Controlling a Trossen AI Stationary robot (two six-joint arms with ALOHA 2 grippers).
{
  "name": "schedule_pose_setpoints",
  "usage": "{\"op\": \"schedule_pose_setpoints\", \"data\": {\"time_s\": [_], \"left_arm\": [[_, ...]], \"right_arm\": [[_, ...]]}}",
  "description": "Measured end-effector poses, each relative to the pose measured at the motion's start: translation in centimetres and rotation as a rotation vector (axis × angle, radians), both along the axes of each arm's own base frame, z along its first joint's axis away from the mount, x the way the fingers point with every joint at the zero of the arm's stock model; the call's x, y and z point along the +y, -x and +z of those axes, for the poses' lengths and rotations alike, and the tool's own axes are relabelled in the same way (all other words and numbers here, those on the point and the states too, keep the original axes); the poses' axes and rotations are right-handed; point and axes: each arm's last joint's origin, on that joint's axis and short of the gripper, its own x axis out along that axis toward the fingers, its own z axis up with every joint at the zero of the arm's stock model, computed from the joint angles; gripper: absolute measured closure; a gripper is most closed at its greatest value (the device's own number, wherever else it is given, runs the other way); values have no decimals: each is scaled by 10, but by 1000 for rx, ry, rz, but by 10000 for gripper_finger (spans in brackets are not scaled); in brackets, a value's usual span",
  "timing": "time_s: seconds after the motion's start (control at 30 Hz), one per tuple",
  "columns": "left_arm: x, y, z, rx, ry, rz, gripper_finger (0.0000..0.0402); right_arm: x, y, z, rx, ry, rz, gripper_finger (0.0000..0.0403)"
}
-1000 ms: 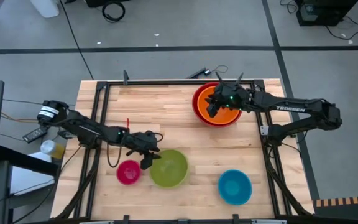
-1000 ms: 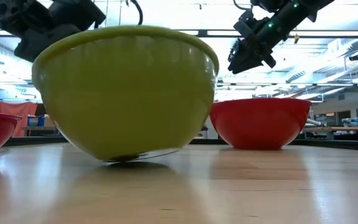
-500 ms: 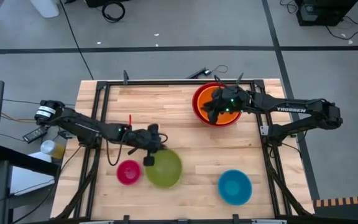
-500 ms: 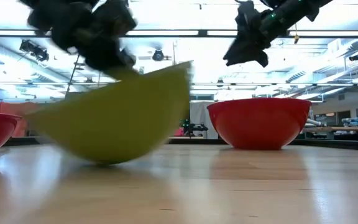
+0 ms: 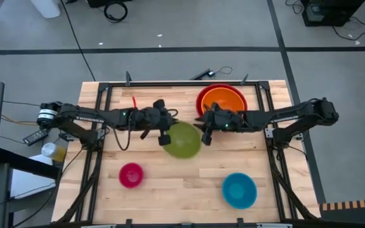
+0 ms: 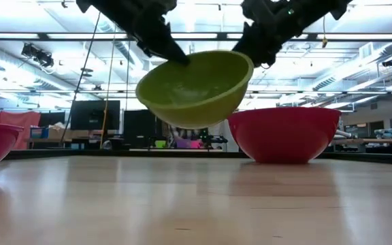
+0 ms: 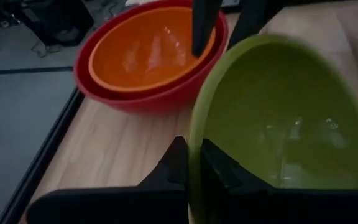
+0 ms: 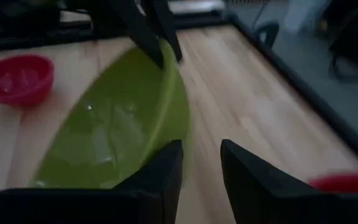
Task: Nest bowls inside each other
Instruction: Stack the green bowl on top of the Orange bowl
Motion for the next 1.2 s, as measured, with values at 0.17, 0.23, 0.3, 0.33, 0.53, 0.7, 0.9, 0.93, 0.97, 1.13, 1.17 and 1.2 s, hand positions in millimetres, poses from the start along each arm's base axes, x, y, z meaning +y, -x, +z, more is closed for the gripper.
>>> {"op": "schedule_pose_setpoints", "data": {"time_s": [0.17,0.23,0.3,0.33,0.53,0.7,0.9,0.93,0.97,1.13,1.17,1.2], "left_arm": [[10,1,-2,21,3,35,388],[11,2,-6,48,-2,46,388],[13,2,-5,46,-10,58,388],[13,2,-5,37,-10,61,388],[12,3,-6,62,-42,60,388],[4,2,-5,67,-87,53,388],[-2,2,-5,90,-175,25,388],[-2,2,-5,89,-179,25,388],[-2,2,-5,90,-179,26,388],[-2,2,-4,63,-137,54,376],[-2,1,-4,62,-131,47,367],[-3,1,-4,60,-128,42,357]], "right_arm": [[11,-6,14,-106,210,-35,281],[11,-5,19,-119,274,-66,281],[10,-7,20,-134,285,-41,281],[9,-8,20,-137,273,-8,281],[2,-22,3,-117,282,32,281],[-1,-35,-18,-48,322,45,278],[-4,-44,-41,42,390,-17,272],[-3,-44,-42,49,394,-7,274],[-2,-45,-44,49,394,-7,277],[0,-43,-36,35,414,-60,356],[0,-41,-32,34,418,-61,375],[0,-39,-29,34,419,-57,380]]}}
